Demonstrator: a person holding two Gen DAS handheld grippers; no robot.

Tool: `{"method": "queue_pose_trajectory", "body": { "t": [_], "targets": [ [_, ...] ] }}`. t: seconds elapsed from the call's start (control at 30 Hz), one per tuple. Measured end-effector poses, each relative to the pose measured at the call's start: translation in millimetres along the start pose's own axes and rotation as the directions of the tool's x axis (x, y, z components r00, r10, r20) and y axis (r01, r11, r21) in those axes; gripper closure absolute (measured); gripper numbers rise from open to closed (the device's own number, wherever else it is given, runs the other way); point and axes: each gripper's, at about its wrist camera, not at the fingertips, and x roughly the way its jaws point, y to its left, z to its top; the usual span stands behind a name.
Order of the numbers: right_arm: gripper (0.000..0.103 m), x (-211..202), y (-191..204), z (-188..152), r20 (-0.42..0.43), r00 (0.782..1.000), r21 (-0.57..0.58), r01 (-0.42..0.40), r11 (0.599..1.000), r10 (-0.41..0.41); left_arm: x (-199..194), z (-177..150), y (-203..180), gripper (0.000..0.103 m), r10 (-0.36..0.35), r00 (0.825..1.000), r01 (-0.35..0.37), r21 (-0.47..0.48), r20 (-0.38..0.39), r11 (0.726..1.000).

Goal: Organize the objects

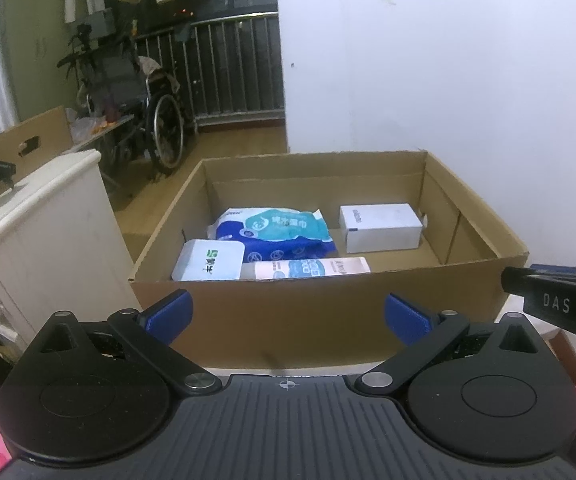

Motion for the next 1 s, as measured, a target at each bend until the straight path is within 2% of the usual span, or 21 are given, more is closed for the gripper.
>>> {"method": "queue_pose_trajectory", "body": {
  "t": [0.43,0.6,1.0],
  "targets": [
    [0.080,2.2,-2.2,-1.2,-0.017,1.000,0.009,-0.004,1.000,0.004,1.5,-1.2,-4.1,0.000,0.015,1.000,-0.015,0.023,-0.008,1.000],
    [0.072,2.8,-1.7,-1.1,-0.016,1.000,0.007,-0.003,1.000,0.004,2.2,-1.0,-4.3,0.000,0.016,1.000,-0.016,0.023,-0.011,1.000],
    [0.072,4.3,-1.4,-1.0,-0.021,1.000,0.004,-0.004,1.000,0.005,2.3,-1.1,-3.8,0.000,0.015,1.000,-0.015,0.024,-0.013,1.000]
  ]
}}
